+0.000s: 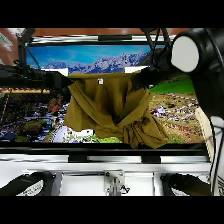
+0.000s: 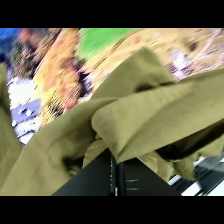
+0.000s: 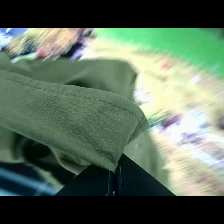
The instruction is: Fold the shirts.
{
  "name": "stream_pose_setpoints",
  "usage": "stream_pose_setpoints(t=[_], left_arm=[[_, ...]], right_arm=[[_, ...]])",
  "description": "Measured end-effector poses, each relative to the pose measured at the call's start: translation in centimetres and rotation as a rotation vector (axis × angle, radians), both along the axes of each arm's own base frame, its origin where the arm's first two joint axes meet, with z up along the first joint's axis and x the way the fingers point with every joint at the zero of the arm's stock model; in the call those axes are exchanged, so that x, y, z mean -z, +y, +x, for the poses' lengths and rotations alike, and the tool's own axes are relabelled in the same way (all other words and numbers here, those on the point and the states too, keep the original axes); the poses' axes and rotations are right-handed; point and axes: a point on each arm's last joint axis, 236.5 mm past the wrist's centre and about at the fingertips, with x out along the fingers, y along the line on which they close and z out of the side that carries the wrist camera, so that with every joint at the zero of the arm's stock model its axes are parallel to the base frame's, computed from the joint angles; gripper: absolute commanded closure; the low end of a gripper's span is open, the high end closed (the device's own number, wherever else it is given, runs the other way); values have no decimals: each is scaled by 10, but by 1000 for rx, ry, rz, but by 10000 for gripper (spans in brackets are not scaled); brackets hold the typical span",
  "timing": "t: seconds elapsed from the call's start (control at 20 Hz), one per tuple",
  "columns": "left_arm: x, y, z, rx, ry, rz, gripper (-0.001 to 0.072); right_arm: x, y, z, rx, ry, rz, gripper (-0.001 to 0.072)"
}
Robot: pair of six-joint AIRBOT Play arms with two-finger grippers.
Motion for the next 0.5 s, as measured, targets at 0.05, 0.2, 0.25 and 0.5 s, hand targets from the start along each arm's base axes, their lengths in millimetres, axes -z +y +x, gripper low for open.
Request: stream_pose_setpoints(t=[0.05,0.2,0.25,0.5], left_arm=[[11,2,5,-10,26,15,659],[48,4,19,-23,109,56,633],[57,5,23,-26,130,65,559],[63,21,34,-43,149,95,170]], right_arm=[[11,2,-1,9,63,34,657],[39,11,-2,15,217,108,657],[47,14,-3,14,258,119,657],[65,23,-7,3,363,154,657]])
